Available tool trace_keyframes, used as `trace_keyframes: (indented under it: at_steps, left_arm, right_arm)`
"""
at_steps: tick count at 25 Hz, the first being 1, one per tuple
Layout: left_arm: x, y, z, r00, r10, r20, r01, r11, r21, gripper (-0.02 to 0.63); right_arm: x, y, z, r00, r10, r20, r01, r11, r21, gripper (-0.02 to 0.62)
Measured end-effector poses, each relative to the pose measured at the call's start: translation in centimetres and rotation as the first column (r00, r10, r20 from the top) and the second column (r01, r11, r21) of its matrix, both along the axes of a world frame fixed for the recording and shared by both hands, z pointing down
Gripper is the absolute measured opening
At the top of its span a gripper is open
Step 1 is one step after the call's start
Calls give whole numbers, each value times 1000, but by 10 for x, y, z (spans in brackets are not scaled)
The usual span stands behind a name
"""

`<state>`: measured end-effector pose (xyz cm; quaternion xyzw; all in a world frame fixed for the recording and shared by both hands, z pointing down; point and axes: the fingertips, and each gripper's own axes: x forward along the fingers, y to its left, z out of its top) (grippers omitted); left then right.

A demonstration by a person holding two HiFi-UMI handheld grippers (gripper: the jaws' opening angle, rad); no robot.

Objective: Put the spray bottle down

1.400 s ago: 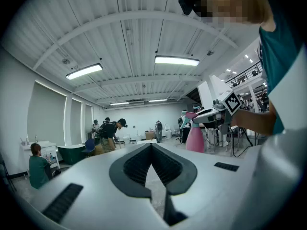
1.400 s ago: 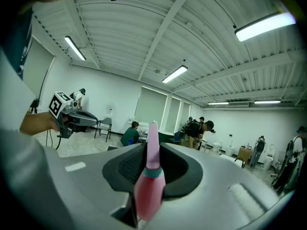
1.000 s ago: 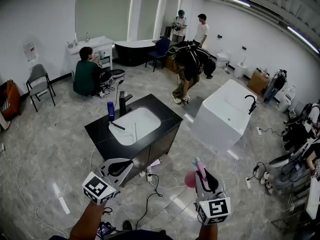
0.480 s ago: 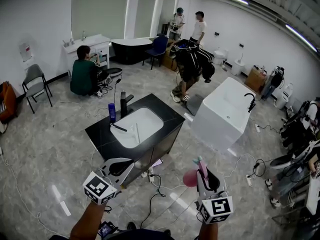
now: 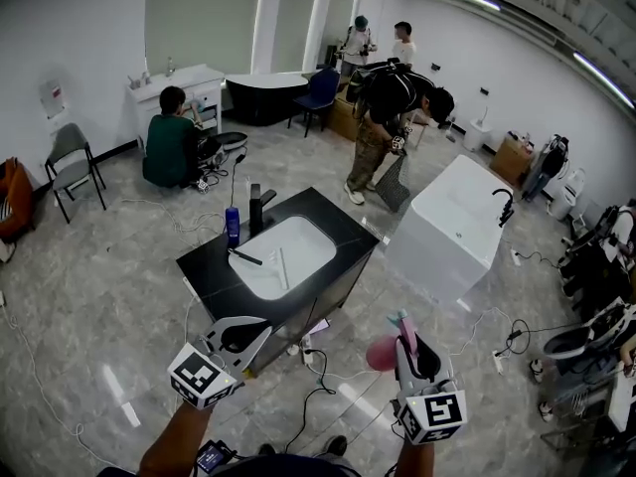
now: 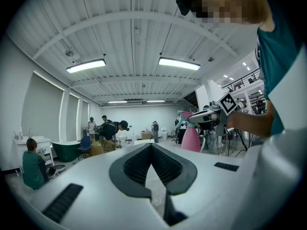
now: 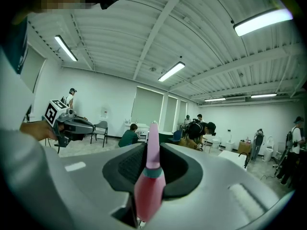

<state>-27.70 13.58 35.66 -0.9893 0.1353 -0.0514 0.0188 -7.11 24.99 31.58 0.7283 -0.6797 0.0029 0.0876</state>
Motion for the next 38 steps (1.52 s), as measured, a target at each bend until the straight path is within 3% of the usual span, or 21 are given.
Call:
trace_keyframes:
  at_steps: [11, 20, 38]
  left_arm:
    - [0, -35, 5, 989, -150, 7, 150, 989, -1, 5]
    - [57, -42, 3, 970, -242, 18, 242, 970, 1, 5]
    - [138, -35, 0, 929, -365, 56, 365, 931, 17, 5]
  right_arm:
    - [27, -65, 2, 993, -120, 4, 120, 993, 23, 94]
    - [84, -105, 0, 972, -237, 11, 236, 971, 33, 94]
    - [173, -133, 4, 930, -364, 49, 361, 931, 55, 94]
